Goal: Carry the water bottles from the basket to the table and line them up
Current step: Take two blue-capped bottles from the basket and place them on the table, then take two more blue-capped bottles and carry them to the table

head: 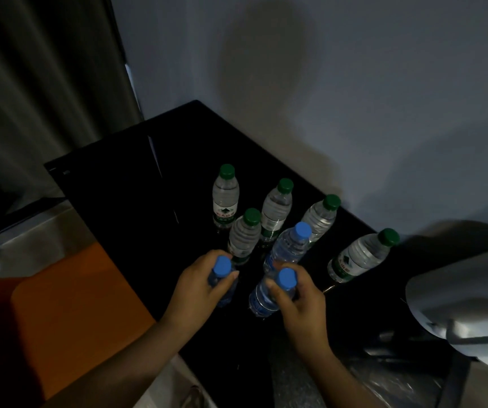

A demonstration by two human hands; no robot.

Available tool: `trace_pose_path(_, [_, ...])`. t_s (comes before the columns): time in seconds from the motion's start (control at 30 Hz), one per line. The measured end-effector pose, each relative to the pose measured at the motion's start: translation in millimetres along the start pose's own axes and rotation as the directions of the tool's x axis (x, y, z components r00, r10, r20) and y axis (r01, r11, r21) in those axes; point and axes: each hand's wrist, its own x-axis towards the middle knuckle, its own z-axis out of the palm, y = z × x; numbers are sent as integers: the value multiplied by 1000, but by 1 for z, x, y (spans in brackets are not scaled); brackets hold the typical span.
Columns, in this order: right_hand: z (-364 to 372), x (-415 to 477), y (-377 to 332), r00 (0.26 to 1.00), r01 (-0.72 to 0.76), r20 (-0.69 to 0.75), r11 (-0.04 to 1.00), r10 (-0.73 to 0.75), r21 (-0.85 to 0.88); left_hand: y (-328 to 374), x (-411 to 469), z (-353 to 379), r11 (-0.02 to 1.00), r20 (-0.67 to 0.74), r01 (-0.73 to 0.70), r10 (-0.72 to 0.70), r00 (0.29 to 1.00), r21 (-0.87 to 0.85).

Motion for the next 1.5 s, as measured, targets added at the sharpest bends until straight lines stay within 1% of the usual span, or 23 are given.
trace_pose_path(0.17, [6, -2, 7, 1000, 7, 10, 999, -6, -53, -2, 4, 0, 1000, 8, -3, 3, 1000, 6])
trace_pose_path(0.33, [10, -3, 4, 1000, -1, -17, 993, -1, -116, -3, 3, 3, 1000, -1, -2, 2, 1000, 17])
trace_pose_path(0.43, [5, -3, -2, 1000, -18, 18, 983, 21, -184, -3, 3, 2, 999, 5, -7, 6, 1000, 36])
trace_pose_path(0.5, [-2, -3, -6, 996, -39, 70, 963, 60, -268, -3, 4, 2, 999, 12, -7, 6, 1000, 42])
trace_pose_path(0.6, [-13, -7, -14, 992, -19, 104, 897, 72, -442, -3, 6, 2, 998, 25, -11, 9, 1000, 67])
trace_pose_path(0.73, [-28, -19, -22, 998, -18, 29, 735, 51, -678, -1, 6, 1, 995, 41, -16, 12, 999, 101])
trace_pose_path(0.83, [-36, -29, -29, 995, -47, 23, 657, 98, -752, 2, 8, -1, 988, 72, -29, 18, 997, 150])
trace_pose_path(0.93, [-42, -39, -36, 991, -66, 17, 604, 131, -794, 9, 15, -6, 962, 160, -82, 41, 986, 259])
trace_pose_path(1.03, [-44, -51, -43, 992, -80, -7, 575, 128, -814, 23, 24, -15, 895, 313, -210, 84, 946, 394])
trace_pose_path(1.13, [-46, -65, -50, 989, -114, -40, 563, 142, -818, 45, 28, -23, 844, 380, -324, 157, 911, 428])
trace_pose_path(1.23, [-51, -82, -54, 975, -200, -111, 550, 192, -811, 68, 23, -27, 774, 453, -439, 222, 863, 456])
trace_pose_path(1.4, [-69, -116, -60, 949, -307, -227, 483, 217, -820, 107, -4, -15, 704, 598, -618, 340, 726, 350])
trace_pose_path(1.5, [-85, -140, -69, 926, -376, -308, 455, 218, -808, 128, -22, 1, 664, 664, -684, 368, 651, 302])
